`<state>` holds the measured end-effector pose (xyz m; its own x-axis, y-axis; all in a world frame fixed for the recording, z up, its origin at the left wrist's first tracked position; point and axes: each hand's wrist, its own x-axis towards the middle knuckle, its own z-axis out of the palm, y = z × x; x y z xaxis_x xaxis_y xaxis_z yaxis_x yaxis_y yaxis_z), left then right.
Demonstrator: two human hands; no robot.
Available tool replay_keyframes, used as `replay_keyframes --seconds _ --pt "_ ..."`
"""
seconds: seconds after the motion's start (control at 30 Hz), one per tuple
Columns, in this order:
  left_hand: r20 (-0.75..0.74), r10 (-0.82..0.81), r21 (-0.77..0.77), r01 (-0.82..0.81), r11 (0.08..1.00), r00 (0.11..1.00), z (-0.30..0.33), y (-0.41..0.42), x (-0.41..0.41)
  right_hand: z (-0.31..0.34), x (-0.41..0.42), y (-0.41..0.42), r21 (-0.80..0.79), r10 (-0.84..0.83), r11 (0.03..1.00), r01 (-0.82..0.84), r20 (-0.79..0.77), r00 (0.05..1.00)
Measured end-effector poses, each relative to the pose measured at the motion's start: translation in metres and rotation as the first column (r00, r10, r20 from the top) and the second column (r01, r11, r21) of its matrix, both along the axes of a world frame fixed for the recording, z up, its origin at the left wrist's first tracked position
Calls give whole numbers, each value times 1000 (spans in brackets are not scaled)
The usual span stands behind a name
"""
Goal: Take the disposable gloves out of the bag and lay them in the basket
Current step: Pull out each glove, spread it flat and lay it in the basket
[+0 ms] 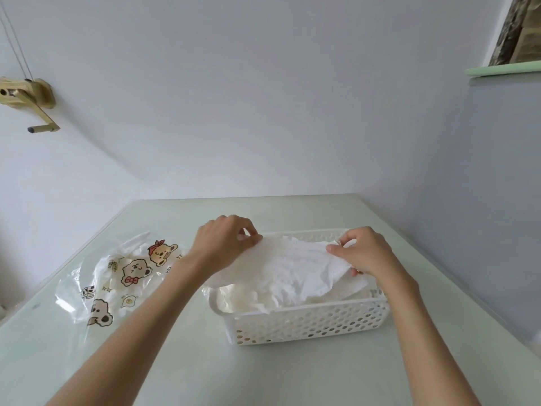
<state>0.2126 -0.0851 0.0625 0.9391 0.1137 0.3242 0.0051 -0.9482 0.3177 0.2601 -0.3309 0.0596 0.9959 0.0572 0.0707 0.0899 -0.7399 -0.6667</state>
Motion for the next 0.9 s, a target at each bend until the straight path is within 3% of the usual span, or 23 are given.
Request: replay_keyframes --seconds 0.17,0.4,0.6,0.67,0.73,0.83,0.9 --pt "77 -44 108 36 994 996 4 -13 20 -9 6 -8 -82 -151 982 173 218 964" --pt "133 -84 185 59 981 987 -16 -11 35 -15 8 -8 -44 -215 970 238 293 932" --pt "202 36 -9 -35 999 979 -4 4 12 9 4 -24 20 -155 988 154 231 961" --pt "131 -24 -37 29 999 991 8 1 -4 20 -2 -24 17 -106 994 106 247 963" --pt "-46 -208 -12 208 978 977 13 -12 -19 26 -8 -14 -19 50 999 -47 199 979" --pt "-414 -269 159 360 919 870 -2 -32 -27 18 -15 12 -296 329 882 -366 -169 929" --pt "-542 -192 222 360 906 818 -16 -34 -24 5 -14 23 -499 270 743 -447 -388 881"
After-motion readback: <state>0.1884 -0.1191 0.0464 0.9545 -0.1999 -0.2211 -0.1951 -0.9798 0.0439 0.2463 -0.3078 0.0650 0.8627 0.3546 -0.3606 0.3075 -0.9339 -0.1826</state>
